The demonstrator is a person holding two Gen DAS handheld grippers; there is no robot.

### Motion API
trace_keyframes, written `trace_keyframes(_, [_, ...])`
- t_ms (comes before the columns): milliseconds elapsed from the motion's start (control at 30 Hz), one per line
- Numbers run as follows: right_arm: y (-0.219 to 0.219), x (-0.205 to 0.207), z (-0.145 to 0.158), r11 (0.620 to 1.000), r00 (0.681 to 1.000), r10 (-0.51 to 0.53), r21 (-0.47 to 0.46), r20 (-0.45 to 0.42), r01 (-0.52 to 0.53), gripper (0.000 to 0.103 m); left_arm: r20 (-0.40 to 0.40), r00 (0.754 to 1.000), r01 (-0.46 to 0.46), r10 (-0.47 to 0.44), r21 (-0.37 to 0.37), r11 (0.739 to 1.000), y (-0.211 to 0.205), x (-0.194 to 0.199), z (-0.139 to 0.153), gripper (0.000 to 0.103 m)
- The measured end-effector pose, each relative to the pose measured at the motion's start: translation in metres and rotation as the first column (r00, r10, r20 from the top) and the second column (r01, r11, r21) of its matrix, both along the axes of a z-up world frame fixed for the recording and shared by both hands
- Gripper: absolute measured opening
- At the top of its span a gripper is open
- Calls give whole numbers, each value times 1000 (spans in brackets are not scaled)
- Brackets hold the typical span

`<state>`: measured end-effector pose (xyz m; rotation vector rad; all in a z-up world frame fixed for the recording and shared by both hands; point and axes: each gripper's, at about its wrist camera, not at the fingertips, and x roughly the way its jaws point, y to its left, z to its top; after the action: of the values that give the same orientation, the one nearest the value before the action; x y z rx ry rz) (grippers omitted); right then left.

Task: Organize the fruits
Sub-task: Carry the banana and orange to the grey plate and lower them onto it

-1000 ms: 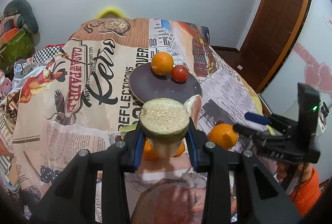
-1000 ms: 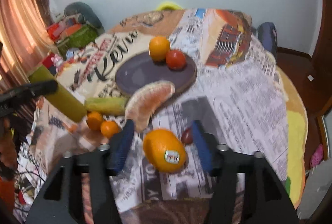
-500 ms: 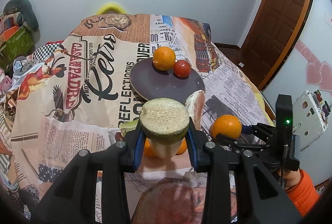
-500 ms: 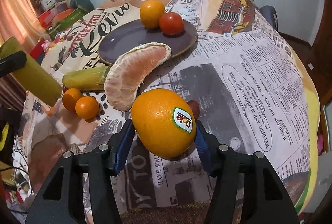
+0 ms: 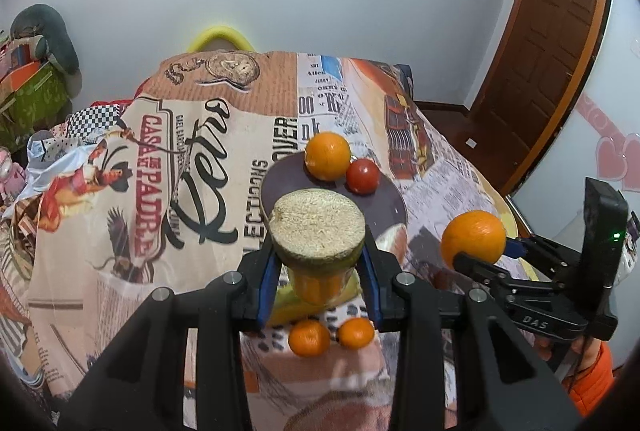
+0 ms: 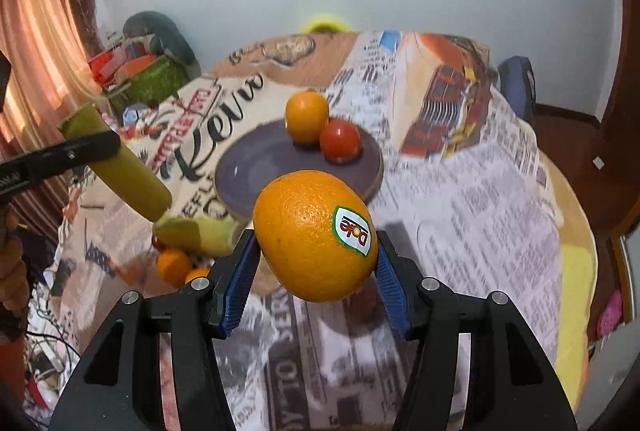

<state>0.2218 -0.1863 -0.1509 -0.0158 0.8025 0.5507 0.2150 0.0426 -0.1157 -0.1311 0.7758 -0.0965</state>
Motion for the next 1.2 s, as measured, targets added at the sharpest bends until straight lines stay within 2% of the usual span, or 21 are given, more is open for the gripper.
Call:
trace_keyframes(267, [7,22,8,1000,999,-2,5,42,2,53,-4,1000,17,-17,12,1000,-5,33,-4,36])
trace_keyframes(500, [15,44,8,1000,999,-1,12,47,0,53,-68,996,58,-57,11,998,-17,61,-25,36])
trace_keyframes(733, [26,60,5,1000,999,19,15,46,-19,53,-145,987,68,-76,-61,996,-14,86,-48,36])
trace_keyframes(800, [30,65,2,1000,999,25,14,42,-26,53,-158,984,68,-77,-62,996,-15,93,-54,36])
trace_keyframes(1100, [42,86,-11,999,999,43,-11,22,-43,53,-157,986,49,-58,-62,997,-12,122,-66,37])
trace_keyframes(1200, [46,92,-15,999,999,50,-15,13,-50,53,-147,988,40,-45,-38,998,-12,129,-66,37])
